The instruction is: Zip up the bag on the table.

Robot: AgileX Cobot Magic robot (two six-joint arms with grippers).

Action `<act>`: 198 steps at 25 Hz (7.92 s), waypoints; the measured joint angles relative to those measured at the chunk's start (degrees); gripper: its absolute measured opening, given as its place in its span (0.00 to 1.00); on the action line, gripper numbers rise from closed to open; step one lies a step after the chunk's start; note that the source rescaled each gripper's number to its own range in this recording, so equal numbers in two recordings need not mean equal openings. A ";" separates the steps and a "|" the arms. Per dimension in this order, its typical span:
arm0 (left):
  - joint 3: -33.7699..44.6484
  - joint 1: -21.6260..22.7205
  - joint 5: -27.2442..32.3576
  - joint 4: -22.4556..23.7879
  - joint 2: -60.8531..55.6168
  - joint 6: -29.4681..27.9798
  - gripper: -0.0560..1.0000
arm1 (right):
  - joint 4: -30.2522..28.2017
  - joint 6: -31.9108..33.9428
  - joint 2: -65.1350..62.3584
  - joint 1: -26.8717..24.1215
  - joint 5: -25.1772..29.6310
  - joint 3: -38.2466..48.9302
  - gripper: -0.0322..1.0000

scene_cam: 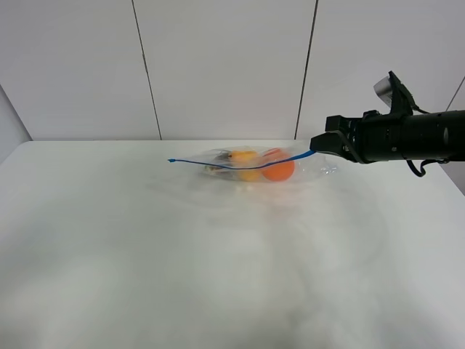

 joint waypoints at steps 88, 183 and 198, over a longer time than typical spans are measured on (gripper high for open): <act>0.00 0.00 0.00 -0.11 0.00 0.12 0.70 | -48.02 24.73 -2.59 -20.64 -19.79 0.00 0.99; 0.00 0.00 0.00 -0.18 0.00 0.12 0.70 | -77.20 60.25 -87.69 -5.52 19.96 19.21 0.89; 0.00 0.00 0.00 -0.18 0.00 0.12 0.70 | -78.54 60.25 -89.86 -5.52 21.78 20.16 0.88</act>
